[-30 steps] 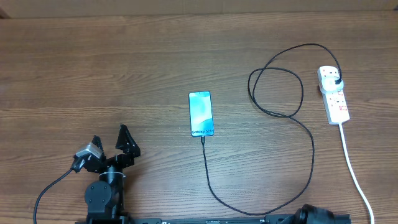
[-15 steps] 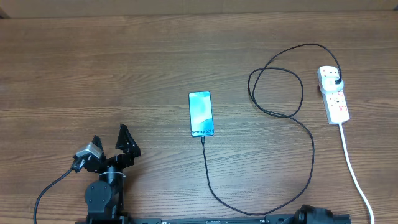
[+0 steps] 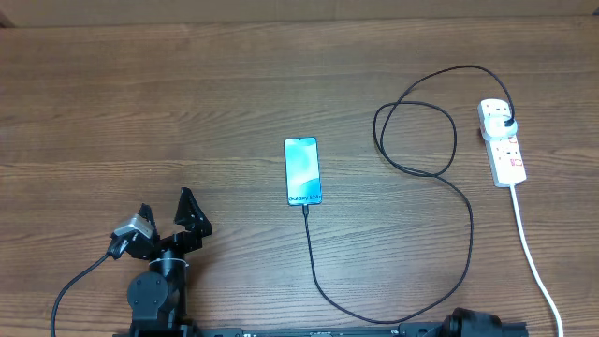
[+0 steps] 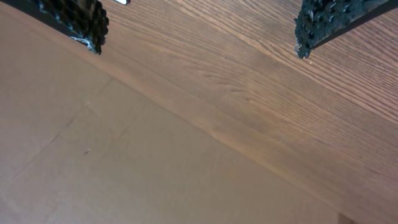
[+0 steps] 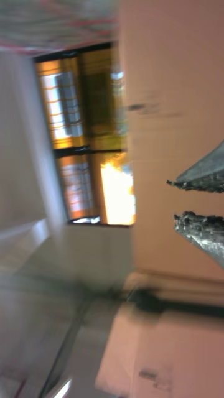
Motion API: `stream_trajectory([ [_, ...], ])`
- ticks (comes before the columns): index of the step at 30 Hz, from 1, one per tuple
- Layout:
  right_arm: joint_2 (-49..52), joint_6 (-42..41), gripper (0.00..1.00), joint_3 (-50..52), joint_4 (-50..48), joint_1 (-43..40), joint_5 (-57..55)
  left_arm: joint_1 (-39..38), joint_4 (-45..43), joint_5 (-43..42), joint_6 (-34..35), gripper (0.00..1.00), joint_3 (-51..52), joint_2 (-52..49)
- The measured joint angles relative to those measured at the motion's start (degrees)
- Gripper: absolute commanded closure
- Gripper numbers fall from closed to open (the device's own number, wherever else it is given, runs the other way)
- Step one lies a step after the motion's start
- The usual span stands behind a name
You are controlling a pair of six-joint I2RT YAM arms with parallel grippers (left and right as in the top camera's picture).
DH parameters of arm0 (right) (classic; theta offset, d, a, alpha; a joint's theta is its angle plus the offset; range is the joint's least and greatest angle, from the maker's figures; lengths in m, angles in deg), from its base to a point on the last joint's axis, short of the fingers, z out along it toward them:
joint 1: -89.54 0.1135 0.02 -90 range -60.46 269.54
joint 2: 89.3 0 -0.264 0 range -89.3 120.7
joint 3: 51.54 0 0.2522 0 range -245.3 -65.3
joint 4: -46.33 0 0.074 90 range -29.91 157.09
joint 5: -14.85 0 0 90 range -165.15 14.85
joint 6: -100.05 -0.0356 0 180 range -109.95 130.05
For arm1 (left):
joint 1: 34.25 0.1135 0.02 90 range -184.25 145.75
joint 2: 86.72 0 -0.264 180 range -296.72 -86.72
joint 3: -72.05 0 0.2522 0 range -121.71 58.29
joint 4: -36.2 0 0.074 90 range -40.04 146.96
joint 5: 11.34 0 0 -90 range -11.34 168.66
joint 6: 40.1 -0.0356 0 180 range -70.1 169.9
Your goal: Plug charger to phone and switch on socket
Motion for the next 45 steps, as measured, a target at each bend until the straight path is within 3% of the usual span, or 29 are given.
stream_trajectory([
  [4,0.02,-0.26,0.46,9.92,1.46,0.00,0.66,0.00,0.00,-0.04,-0.02,0.00,0.02,0.00],
  [7,0.09,-3.52,0.37,18.29,1.44,0.00,0.79,0.00,-0.04,-0.04,-0.11,0.00,0.04,0.00],
  [13,0.11,-19.37,0.35,30.71,1.16,0.00,1.03,0.00,-0.04,-0.04,-0.15,0.01,0.04,0.00],
  [18,0.11,-26.34,0.27,34.03,1.03,0.00,2.08,0.00,-0.02,-0.04,-0.15,0.00,0.04,0.00],
  [26,0.11,-19.45,0.26,35.54,0.79,0.00,2.14,0.00,-0.02,-0.04,-0.15,0.00,0.04,0.00],
  [28,0.11,-17.79,0.00,36.94,0.74,0.00,1.73,0.00,-0.02,-0.04,-0.15,0.00,0.04,0.00],
  [34,0.11,-18.78,0.00,41.66,2.27,0.00,0.85,0.00,-0.02,-0.04,-0.15,0.00,0.04,0.00],
  [45,0.11,-19.91,0.00,42.77,15.87,0.00,-2.05,0.00,-0.02,-0.04,-0.15,0.00,0.04,0.00],
])
